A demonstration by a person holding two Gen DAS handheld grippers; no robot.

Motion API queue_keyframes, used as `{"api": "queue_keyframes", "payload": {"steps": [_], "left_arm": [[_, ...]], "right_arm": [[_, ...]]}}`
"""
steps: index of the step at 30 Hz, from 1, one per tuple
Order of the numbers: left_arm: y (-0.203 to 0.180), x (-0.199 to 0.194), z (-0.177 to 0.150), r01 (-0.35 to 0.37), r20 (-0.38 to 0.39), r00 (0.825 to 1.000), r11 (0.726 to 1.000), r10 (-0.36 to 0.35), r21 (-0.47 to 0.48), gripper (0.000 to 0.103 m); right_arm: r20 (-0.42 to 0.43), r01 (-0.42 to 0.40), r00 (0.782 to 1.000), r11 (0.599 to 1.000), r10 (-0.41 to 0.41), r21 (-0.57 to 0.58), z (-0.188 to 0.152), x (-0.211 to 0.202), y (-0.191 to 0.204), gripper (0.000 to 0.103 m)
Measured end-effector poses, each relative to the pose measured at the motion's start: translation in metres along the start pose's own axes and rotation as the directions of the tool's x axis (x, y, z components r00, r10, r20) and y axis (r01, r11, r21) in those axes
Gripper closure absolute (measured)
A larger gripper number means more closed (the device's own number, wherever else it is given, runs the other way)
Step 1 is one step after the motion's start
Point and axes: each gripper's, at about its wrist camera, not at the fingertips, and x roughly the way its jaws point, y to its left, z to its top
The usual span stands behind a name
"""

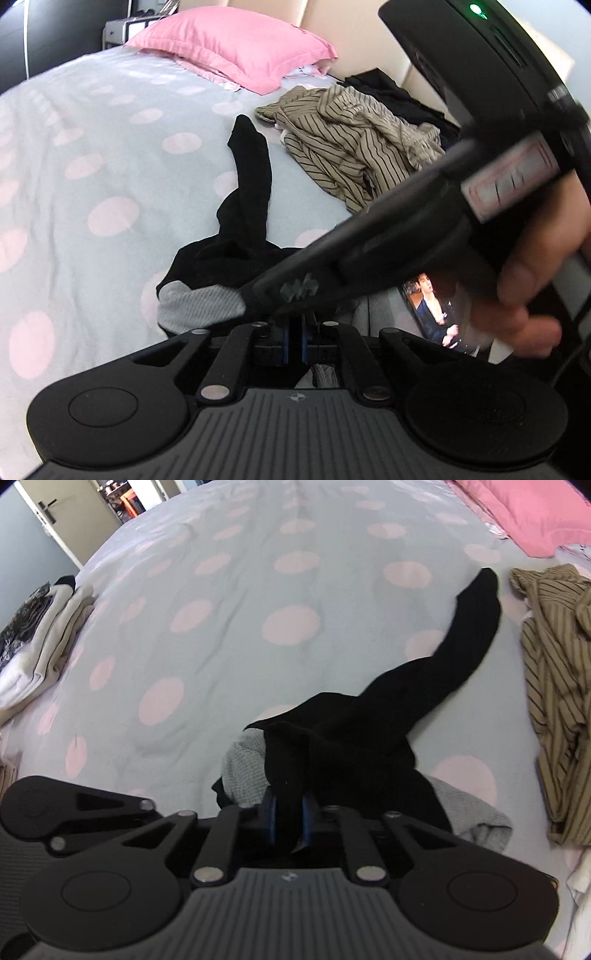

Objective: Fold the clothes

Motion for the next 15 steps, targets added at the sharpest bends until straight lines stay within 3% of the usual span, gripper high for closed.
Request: {"api": "queue_keyframes", "payload": {"steps": [2,5,11,15], "left_arm": [[-0.002,-0.003,0.0,-0.035,-0.008,0.999,0.999,0.035,0.018,0.08],[0.002,-0.009,-0.001,-0.096,-0.004,0.995,0.994,0.096,0.049,0.062],[0.014,-0.008,0.009,-0.17,-0.027,0.984,0.979,0.174,0.11,0.061],[0.017,0.01,0.023,-0.182,-0.039,0.981,0.969,0.191,0.167,0.061]], "right_arm": [[0.035,0.054,0.998,0.999,-0.054,-0.001,0.0,-0.009,-0.007,0.092],[0.086,0.17,0.982,0.985,-0.17,0.007,-0.001,-0.02,-0.023,0.093],[0.076,0.293,0.951,0.951,-0.301,0.1,-0.008,-0.028,-0.068,0.094],[0.053,0.323,0.942,0.936,-0.333,0.139,-0.015,-0.029,-0.088,0.094]]}}
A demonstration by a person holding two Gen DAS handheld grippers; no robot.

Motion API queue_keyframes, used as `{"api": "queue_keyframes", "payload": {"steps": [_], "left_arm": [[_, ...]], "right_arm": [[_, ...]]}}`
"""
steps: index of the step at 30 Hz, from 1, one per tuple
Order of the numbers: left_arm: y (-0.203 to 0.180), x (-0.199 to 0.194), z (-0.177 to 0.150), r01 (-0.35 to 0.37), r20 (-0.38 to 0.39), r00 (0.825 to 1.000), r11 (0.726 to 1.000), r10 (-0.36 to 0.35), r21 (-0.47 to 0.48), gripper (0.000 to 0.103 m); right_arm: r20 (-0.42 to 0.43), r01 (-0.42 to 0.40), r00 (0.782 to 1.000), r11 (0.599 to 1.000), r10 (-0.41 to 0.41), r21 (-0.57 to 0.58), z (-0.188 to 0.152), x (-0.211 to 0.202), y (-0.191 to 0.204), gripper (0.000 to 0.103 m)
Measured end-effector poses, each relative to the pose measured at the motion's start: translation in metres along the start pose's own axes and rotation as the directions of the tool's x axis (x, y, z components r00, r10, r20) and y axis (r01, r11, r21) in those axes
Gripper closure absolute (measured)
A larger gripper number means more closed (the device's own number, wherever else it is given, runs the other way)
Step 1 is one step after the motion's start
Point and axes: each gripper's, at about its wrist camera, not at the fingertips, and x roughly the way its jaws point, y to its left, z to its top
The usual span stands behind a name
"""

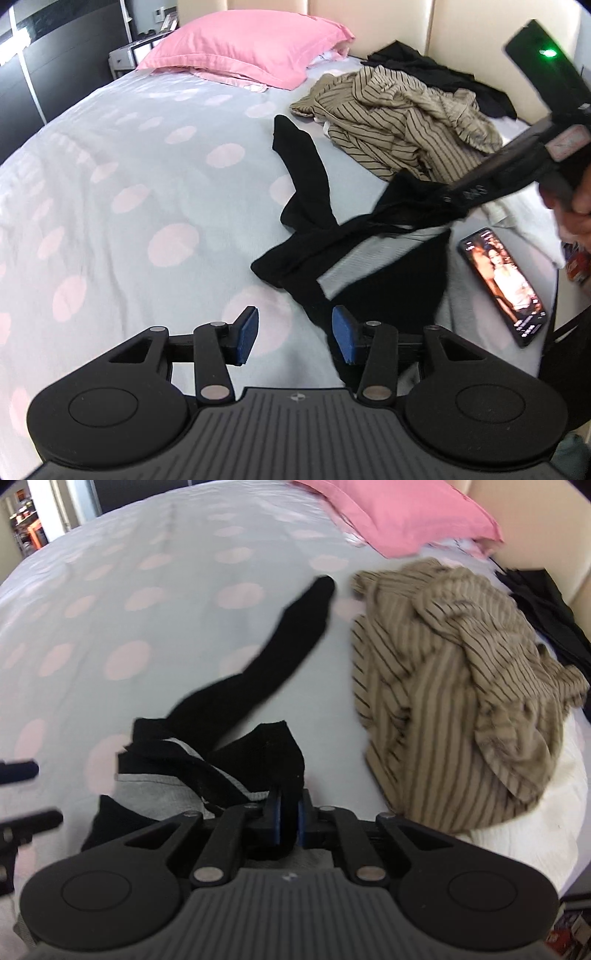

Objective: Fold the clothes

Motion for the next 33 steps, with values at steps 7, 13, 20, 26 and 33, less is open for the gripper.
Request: {"api": "queue_keyframes", "payload": {"steps": [7,13,20,26,33], "left_arm": [[0.0,0.049,0.021,0.044,-0.059,0.998,0.994,-0.039,0.096,0.061],[0.001,0.076,0.032,0.134,-0.103,0.986,0.991,-0.131,0.027,0.061],[-0.001,0.075,0.027,0.13,-0.061,0.989,0.99,-0.133,-0.06,0.09],[0.023,0.022,0.018,-0.03,-0.002,1.0,0.986,0.03,-0.163,0.093],[0.059,-0.102,-0.002,-0.151,0.162,0.964,0.938,0.21,-0.312,0.095]], "right_arm": [[-0.012,-0.012,1.0,1.0,0.012,0.012,-0.004,0.004,-0.012,0.095],[-0.006,-0.023,1.0,1.0,0.023,-0.007,-0.002,0.004,-0.007,0.095],[0.003,-0.022,1.0,0.999,0.022,-0.025,0.0,0.002,-0.002,0.095],[0.09,-0.06,0.994,0.996,0.066,-0.061,0.003,-0.018,0.012,0.096],[0.252,-0.209,0.94,0.972,0.23,-0.106,0.01,-0.078,0.053,0.098]]}}
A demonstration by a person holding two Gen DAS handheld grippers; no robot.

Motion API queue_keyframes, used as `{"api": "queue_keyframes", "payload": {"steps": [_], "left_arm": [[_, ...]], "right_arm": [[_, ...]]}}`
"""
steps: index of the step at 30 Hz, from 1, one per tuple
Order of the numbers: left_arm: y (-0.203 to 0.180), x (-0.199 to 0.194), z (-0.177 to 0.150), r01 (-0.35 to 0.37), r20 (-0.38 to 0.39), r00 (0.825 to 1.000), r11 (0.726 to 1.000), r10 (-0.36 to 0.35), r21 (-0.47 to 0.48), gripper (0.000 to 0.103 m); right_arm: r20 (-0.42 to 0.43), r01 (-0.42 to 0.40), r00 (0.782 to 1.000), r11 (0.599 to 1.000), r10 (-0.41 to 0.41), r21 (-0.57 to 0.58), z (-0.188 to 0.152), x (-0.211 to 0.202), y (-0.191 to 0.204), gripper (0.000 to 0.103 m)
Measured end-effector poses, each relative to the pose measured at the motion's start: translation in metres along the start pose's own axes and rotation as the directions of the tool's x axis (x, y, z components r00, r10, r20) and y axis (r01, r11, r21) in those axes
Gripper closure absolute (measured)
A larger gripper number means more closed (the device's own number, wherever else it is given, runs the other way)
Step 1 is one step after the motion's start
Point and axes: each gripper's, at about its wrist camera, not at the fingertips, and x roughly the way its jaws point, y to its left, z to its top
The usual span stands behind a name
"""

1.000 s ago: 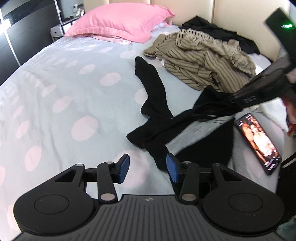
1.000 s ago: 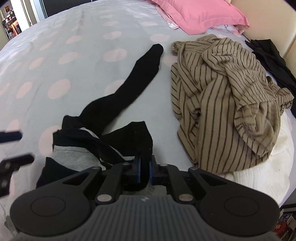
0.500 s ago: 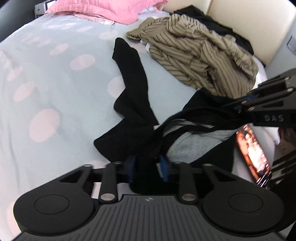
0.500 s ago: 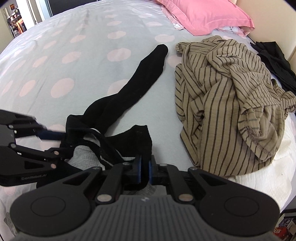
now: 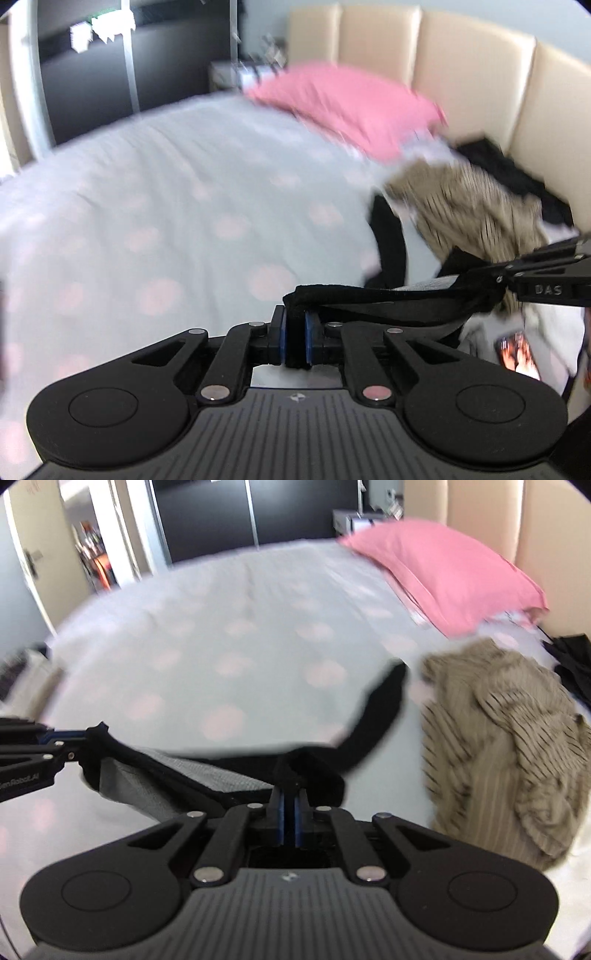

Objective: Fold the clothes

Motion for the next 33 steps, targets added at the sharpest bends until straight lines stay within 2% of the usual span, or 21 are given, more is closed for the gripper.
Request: {"api": "queue_keyframes", "payload": {"steps": [3,6,9,15,18,20,21,22,24,26,30,33], "left_arm": [[0.008,-0.054,0.013,-0.046,0.103,0.994,0.999,0.047,-0.007,0.095],[0.012,-0.113,0.027,-0.09,0.236,0.968,0.996,0.091,-0.014,0.096],[0.014,-0.172,0.04,-0.115,0.359,0.926,0.993,0.118,-0.029,0.096],[0.001,-0.277,0.052,-0.161,0.561,0.814,0.986,0.153,-0.036,0.096],[-0.007,-0.309,0.055,-0.183,0.609,0.776,0.983,0.164,-0.032,0.096],[-0.011,-0.32,0.052,-0.204,0.621,0.763,0.978,0.18,-0.033,0.096],[-0.012,-0.324,0.051,-0.212,0.624,0.759,0.977,0.186,-0.033,0.096],[-0.013,-0.324,0.048,-0.215,0.616,0.764,0.976,0.19,-0.034,0.096],[-0.017,-0.322,0.036,-0.213,0.577,0.794,0.977,0.191,-0.03,0.096],[-0.016,-0.316,0.018,-0.207,0.517,0.835,0.978,0.188,-0.021,0.096],[-0.008,-0.274,-0.028,-0.175,0.364,0.915,0.984,0.172,-0.026,0.096],[-0.001,-0.23,-0.068,-0.141,0.229,0.962,0.989,0.148,-0.046,0.096]], "right_arm": [[0.132,0.0,0.991,0.999,0.005,-0.038,0.019,-0.038,0.031,0.098],[0.252,-0.01,0.967,0.998,0.026,-0.065,0.038,-0.083,0.059,0.099],[0.367,-0.003,0.929,0.994,0.041,-0.105,0.05,-0.135,0.086,0.099],[0.56,0.04,0.826,0.984,0.066,-0.175,0.058,-0.233,0.13,0.099],[0.616,0.042,0.783,0.98,0.088,-0.192,0.058,-0.272,0.142,0.099],[0.625,0.028,0.773,0.978,0.11,-0.207,0.054,-0.291,0.148,0.099],[0.617,0.021,0.778,0.976,0.121,-0.218,0.05,-0.295,0.151,0.099],[0.609,0.015,0.782,0.973,0.132,-0.23,0.046,-0.3,0.154,0.099],[0.58,0.012,0.802,0.968,0.142,-0.253,0.037,-0.299,0.159,0.099],[0.522,-0.002,0.841,0.965,0.144,-0.263,0.024,-0.284,0.161,0.099],[0.339,-0.072,0.928,0.967,0.154,-0.243,-0.008,-0.227,0.151,0.099],[0.197,-0.098,0.97,0.973,0.14,-0.21,-0.039,-0.176,0.143,0.099]]}}
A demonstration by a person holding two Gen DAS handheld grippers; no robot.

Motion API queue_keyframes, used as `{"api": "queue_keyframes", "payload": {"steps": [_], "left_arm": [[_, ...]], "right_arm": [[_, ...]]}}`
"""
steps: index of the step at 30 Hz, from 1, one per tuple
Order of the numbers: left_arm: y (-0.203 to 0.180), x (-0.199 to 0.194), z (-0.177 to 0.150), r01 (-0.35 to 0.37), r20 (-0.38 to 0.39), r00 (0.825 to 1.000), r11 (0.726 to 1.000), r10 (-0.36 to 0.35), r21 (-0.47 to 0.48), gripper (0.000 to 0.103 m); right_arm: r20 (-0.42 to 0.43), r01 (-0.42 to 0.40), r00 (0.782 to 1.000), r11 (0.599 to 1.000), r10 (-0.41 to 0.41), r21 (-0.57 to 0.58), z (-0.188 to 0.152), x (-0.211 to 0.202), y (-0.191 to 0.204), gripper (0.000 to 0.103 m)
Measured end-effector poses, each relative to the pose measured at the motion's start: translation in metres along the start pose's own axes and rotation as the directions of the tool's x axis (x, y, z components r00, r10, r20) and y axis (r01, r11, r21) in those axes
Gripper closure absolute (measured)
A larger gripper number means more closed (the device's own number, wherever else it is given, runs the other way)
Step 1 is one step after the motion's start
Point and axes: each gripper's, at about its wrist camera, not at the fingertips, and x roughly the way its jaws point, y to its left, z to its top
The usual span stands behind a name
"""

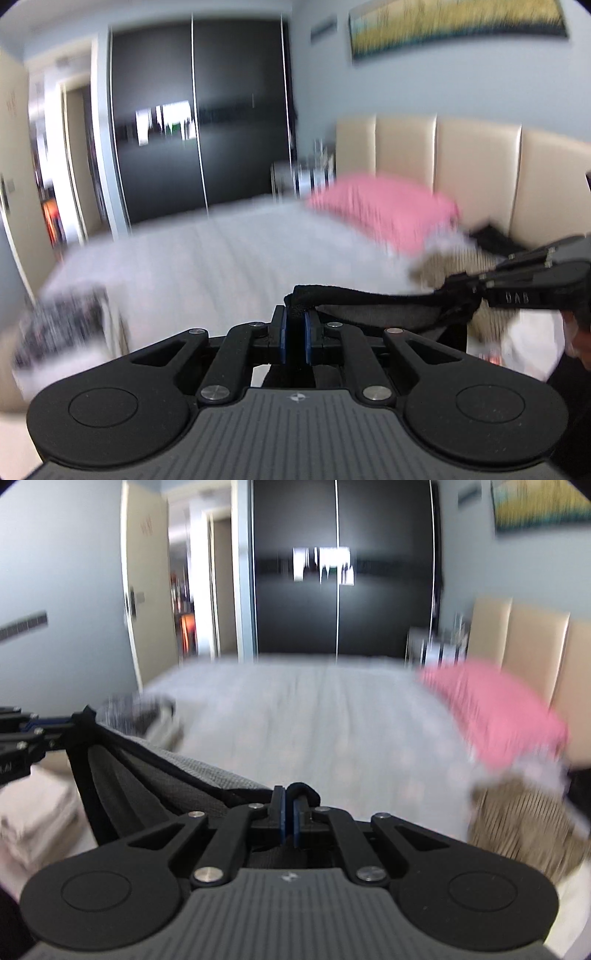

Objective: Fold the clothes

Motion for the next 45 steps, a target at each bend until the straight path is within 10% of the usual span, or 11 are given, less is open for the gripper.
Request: {"api": "queue_keyframes", "payload": {"steps": [8,16,25,34,45], "left_arm": [[0.025,0.097,-0.101,0.052,-0.297,0.95,0.987,-0.095,-0.149,0.095],[0.05,0.145,-0.141,0.006,-0.377,0.921,0.971,-0.099,-0.24,0.093],[0.066,0.122,-0.135,-0.03,-0.342,0.935,0.938,-0.096,-0.344,0.052],[0.071,0.112,-0.155,-0.025,-0.445,0.88,0.918,-0.167,-0.395,0.052],[0.063,0.121,-0.181,-0.063,-0.501,0.833,0.858,-0.237,-0.51,0.052]], "right_arm": [[-0.313,-0.014,0.949,0.995,0.043,0.095,-0.087,0.114,-0.019,0.098],[-0.363,-0.058,0.926,0.991,0.1,0.124,-0.111,0.183,-0.029,0.09],[-0.32,-0.044,0.944,0.991,0.083,0.13,-0.087,0.163,-0.047,0.058],[-0.388,-0.057,0.922,0.986,-0.009,-0.157,-0.094,0.16,-0.052,0.052],[-0.456,-0.111,0.89,0.978,0.019,-0.175,-0.125,0.179,-0.051,0.049]]}}
